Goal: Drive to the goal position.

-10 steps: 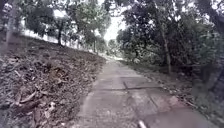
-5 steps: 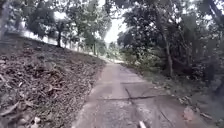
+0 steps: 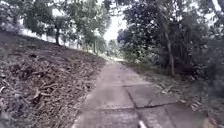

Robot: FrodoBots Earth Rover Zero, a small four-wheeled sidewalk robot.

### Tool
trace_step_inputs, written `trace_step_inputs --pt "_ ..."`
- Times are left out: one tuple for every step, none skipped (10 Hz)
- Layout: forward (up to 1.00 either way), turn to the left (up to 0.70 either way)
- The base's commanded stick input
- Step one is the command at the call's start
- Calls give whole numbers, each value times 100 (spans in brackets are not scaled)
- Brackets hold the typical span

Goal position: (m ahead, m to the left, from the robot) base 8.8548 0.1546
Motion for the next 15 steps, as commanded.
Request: trace_step_inputs --pt "70 -1" --pt "70 -2" --pt "70 -3" --pt "70 -3" --pt "70 -3" --pt "70 -2" --pt "70 -1" --pt "70 0" --pt "70 0" --pt "70 0" --pt "70 -23" --pt "70 -31" --pt "70 -29" --pt "70 -2" --pt "70 0"
